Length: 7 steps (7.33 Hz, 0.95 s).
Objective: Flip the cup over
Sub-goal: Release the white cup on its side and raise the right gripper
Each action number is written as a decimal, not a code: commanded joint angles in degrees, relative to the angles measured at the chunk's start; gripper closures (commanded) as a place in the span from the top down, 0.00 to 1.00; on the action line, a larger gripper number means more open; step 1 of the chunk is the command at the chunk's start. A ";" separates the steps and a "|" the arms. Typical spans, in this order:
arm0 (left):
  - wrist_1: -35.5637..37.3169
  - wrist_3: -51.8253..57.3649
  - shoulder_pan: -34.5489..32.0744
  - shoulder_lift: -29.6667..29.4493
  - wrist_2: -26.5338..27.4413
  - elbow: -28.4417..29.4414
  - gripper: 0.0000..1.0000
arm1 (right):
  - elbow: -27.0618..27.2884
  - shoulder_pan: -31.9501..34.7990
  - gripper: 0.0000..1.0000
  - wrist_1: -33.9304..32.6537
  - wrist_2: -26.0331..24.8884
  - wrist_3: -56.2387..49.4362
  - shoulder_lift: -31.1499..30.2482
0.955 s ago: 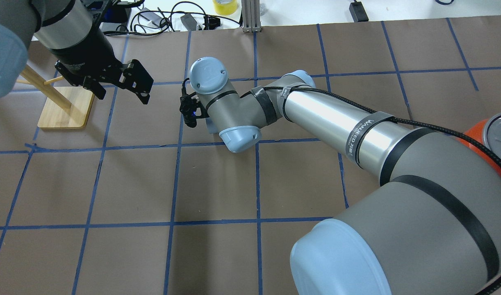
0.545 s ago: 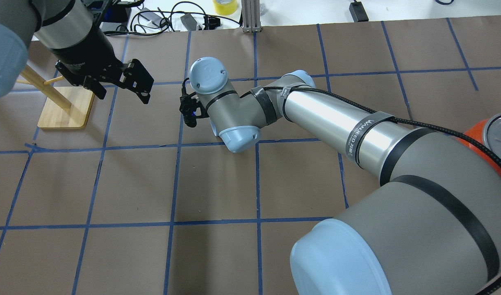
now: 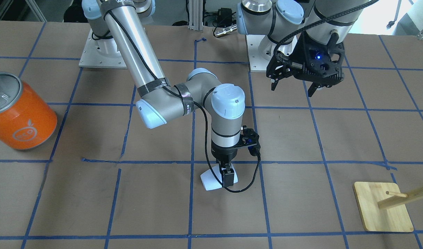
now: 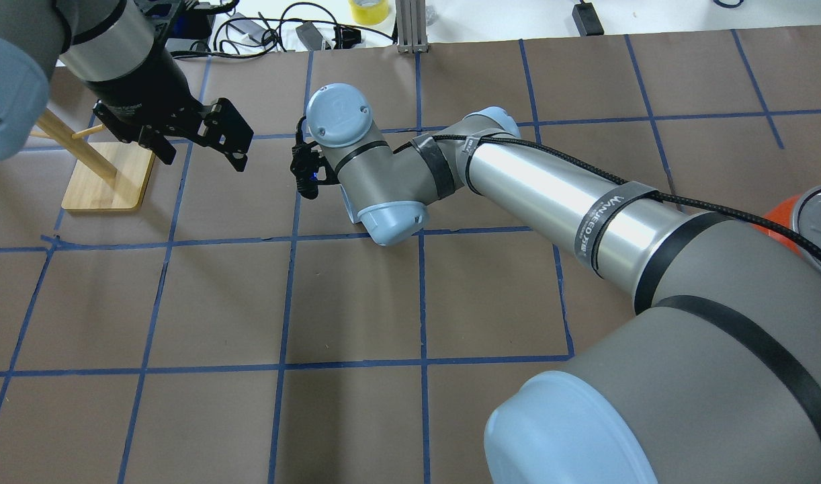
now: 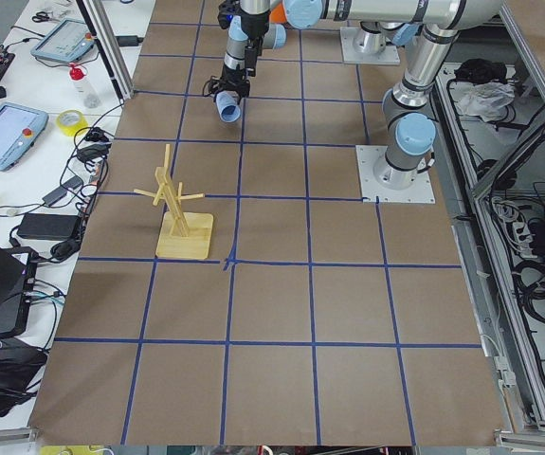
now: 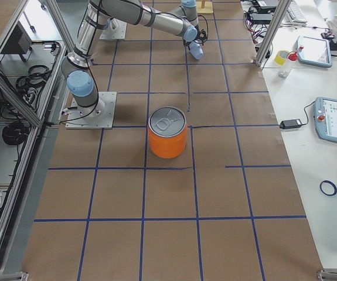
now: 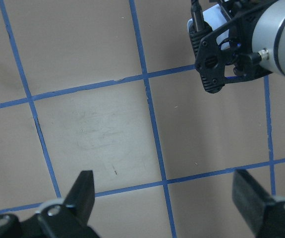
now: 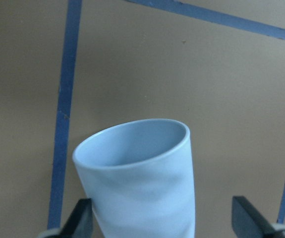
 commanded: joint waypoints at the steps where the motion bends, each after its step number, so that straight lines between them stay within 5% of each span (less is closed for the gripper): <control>1: 0.30 0.13 0.02 0.05 0.05 -0.07 1.00 | 0.44 -1.55 1.00 2.87 -0.55 11.24 -6.02; 7: 0.30 0.22 0.02 -0.04 0.05 -0.07 1.00 | 0.54 -15.36 1.00 25.88 -1.16 59.11 -18.87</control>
